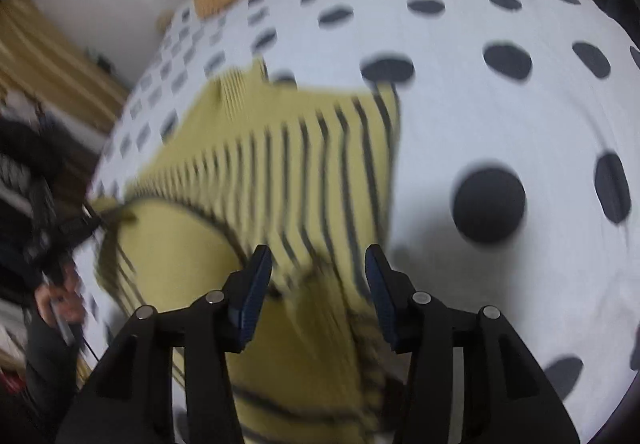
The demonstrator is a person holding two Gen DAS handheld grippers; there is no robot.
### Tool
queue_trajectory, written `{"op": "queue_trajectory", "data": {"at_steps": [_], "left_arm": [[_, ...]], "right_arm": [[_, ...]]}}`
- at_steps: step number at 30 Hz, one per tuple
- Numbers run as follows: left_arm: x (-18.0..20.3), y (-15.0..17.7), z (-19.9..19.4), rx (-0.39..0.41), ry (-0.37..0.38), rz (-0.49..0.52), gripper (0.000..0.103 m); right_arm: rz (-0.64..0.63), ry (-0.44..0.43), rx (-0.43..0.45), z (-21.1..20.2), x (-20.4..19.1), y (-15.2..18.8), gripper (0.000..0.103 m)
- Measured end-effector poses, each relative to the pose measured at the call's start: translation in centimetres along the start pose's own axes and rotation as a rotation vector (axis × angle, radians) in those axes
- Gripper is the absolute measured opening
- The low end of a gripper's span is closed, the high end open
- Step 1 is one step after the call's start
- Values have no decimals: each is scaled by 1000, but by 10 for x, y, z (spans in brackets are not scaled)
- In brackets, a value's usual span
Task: Fold large clothes
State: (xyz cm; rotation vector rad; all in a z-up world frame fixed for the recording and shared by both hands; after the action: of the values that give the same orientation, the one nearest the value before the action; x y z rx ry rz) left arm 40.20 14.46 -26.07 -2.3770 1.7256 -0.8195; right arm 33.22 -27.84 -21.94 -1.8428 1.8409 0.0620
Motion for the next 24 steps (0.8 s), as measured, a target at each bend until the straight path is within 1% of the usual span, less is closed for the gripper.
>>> {"op": "queue_trajectory", "data": {"at_steps": [1,3,4,6,7,8,10,11,14,16,17,19,21,23,24], "left_arm": [[-6,10,-7,1,18,-12,5],[-15,24,-20,8,40,-41,5],[-19,30,-25,4,54,-53,5],[-25,39,-31,-6,53,-62,6],[-29,44,-31,-15,43,-61,6],[-32,48,-33,-22,34,-64,6],[-37,52,-36,-28,37,-77,6],[-40,54,-39,-26,39,-88,6],[-42,54,-51,-6,40,-93,6],[-38,50,-63,13,28,-76,6],[-37,47,-68,25,26,-73,6],[-34,40,-83,48,37,-72,6],[-34,32,-92,67,38,-72,6],[-35,26,-94,70,24,-69,7],[-37,24,-93,66,25,-76,7]], "right_arm": [[-10,-1,-34,2,4,13,50],[-8,-42,-72,7,7,33,50],[-18,-51,-90,10,5,39,50],[-61,-40,-103,18,1,44,49],[-79,-54,-109,21,-4,44,45],[-108,-55,-104,22,-11,45,33],[-167,-18,-88,20,-23,45,27],[-185,10,-66,15,-28,43,23],[-250,74,13,-4,-37,36,20],[-290,117,70,-18,-45,27,19],[-306,129,91,-27,-48,24,15],[-306,120,119,-41,-55,18,14],[-326,142,153,-52,-59,12,13],[-312,109,129,-51,-59,10,13],[-304,97,131,-50,-58,10,13]]}}
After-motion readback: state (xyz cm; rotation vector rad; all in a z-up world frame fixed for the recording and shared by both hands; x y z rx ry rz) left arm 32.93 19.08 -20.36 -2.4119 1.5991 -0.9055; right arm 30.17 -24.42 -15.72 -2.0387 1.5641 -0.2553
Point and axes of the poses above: each gripper's, at about its wrist camera, not at the fingertips, and z roughly the way its jaws point, x to its right, y to its underside, the point moved 7 cm from there along z, roughly the way its jaws point, and after that the axes turned 1 degree about -x, right-handed, at the moved point
